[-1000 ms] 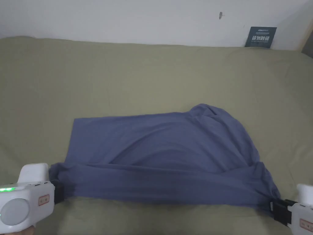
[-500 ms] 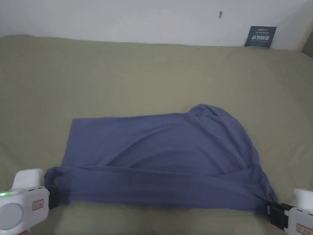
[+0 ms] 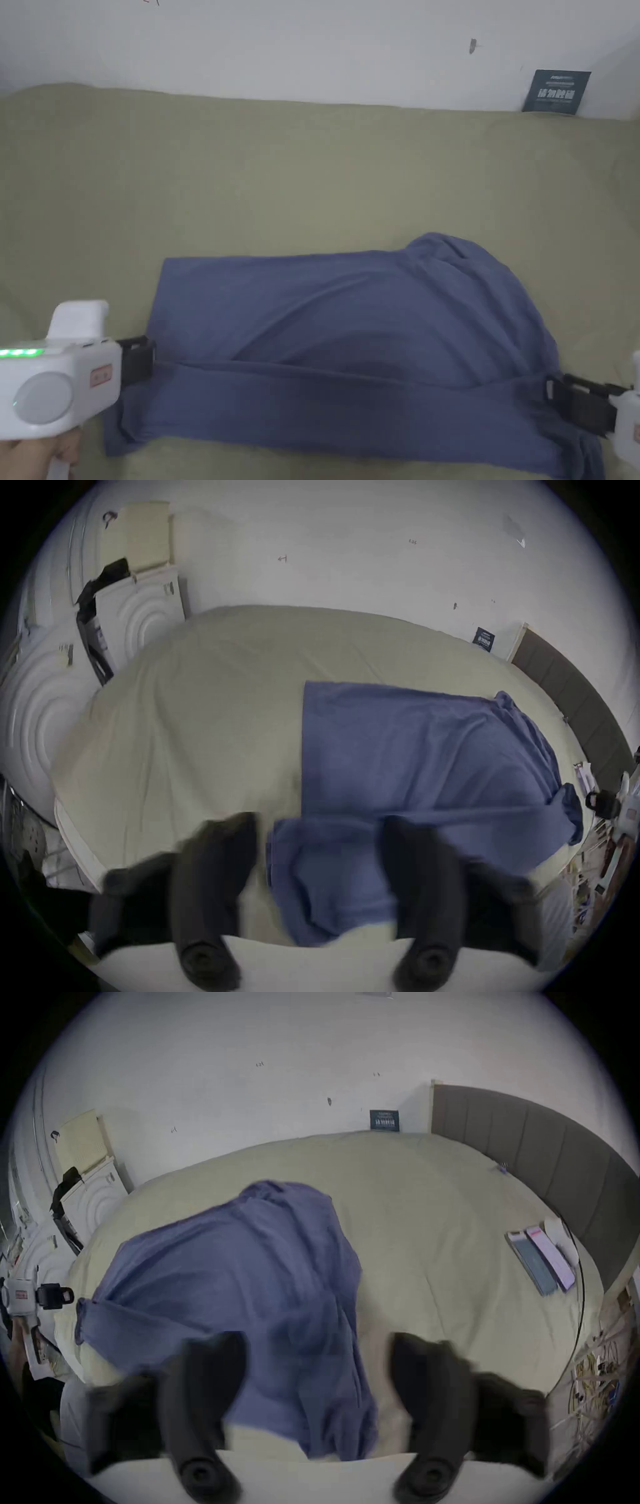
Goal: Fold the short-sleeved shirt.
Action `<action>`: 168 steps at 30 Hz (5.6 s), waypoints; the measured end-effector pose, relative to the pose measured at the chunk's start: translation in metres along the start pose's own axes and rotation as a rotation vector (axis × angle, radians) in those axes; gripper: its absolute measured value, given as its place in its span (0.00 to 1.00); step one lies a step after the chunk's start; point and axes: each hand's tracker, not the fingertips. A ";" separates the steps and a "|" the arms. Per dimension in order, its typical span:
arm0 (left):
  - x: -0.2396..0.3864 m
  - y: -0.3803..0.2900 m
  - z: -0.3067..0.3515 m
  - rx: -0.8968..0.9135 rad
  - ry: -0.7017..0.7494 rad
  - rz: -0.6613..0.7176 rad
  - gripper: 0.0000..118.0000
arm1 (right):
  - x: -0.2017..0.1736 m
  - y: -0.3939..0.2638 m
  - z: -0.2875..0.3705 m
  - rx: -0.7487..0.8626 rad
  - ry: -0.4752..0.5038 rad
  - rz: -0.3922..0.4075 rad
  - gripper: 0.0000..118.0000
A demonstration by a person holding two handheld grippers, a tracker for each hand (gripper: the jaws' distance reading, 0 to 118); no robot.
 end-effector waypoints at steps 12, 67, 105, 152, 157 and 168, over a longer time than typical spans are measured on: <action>0.003 0.122 -0.139 -0.046 0.067 0.026 0.39 | 0.005 0.088 -0.121 -0.059 -0.049 0.057 0.07; -0.009 0.072 -0.003 0.069 -0.027 -0.027 0.01 | 0.025 0.101 0.000 0.016 0.065 0.048 0.10; -0.024 -0.054 0.048 0.086 0.014 -0.003 0.84 | -0.025 -0.030 0.041 0.067 -0.017 0.077 0.93; -0.106 -0.019 -0.078 -0.456 -0.772 0.490 1.00 | -0.209 -0.009 0.029 0.555 -0.022 0.217 0.06; -0.116 -0.026 -0.070 -0.463 -0.636 0.469 0.05 | -0.208 -0.005 0.039 0.569 -0.016 0.197 0.06; -0.174 -0.012 -0.034 -0.318 -0.604 0.561 0.04 | -0.196 0.004 0.063 0.592 -0.014 0.193 0.06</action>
